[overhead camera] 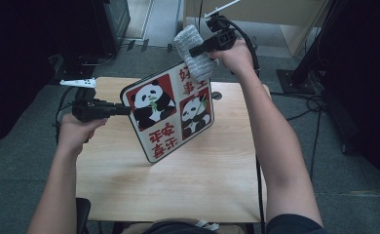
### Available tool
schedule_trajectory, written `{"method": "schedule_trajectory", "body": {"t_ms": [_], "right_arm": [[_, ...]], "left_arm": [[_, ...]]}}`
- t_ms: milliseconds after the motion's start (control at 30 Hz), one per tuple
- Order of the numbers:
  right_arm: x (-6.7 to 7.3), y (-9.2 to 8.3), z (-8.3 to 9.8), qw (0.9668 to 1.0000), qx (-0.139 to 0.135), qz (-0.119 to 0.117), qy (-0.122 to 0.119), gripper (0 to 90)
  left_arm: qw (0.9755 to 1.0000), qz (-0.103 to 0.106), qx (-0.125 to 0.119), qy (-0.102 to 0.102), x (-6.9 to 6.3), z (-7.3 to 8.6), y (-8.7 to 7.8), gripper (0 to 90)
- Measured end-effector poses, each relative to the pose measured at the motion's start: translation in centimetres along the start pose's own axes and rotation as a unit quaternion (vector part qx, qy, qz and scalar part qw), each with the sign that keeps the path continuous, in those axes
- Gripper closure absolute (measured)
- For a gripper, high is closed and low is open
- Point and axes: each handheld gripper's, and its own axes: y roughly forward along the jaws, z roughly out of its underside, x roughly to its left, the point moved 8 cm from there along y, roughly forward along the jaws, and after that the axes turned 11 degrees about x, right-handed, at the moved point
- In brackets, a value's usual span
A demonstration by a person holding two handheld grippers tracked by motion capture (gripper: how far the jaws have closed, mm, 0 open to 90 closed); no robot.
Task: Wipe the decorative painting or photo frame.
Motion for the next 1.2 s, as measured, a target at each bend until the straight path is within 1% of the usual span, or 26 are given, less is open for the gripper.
{"method": "schedule_trajectory", "body": {"t_ms": [67,300,600,767,933,1133,1200], "right_arm": [[-0.4,-0.2,0.1,1.0,-0.002,0.007,-0.004,66.6],[-1.5,-0.7,0.5,0.9997,-0.008,0.016,0.014,66.8],[-2.6,-1.1,1.0,0.9992,-0.015,0.03,0.023,66.7],[-3.6,-1.4,1.6,0.9985,-0.013,0.042,0.032,66.8],[-4.5,-1.4,2.4,0.9982,-0.012,0.044,0.038,67.0],[-5.7,-1.2,3.5,0.9971,-0.002,0.061,0.046,67.1],[-5.9,-1.0,3.9,0.9968,0.001,0.063,0.05,67.1]], "left_arm": [[1.0,-0.001,0.001,0.0,0.0,0.0,0.0,78.1],[1.0,-0.004,0.004,0.001,-0.1,0.0,0.0,78.3],[1.0,-0.005,0.005,0.001,-0.1,0.0,0.0,78.3],[1.0,-0.004,0.005,0.001,-0.1,0.0,0.0,78.3],[1.0,-0.003,0.003,0.001,-0.1,0.0,-0.1,78.3],[1.0,-0.003,0.003,0.002,-0.1,0.0,0.0,78.3],[1.0,-0.003,0.004,0.003,-0.1,0.0,-0.1,78.3]]}}
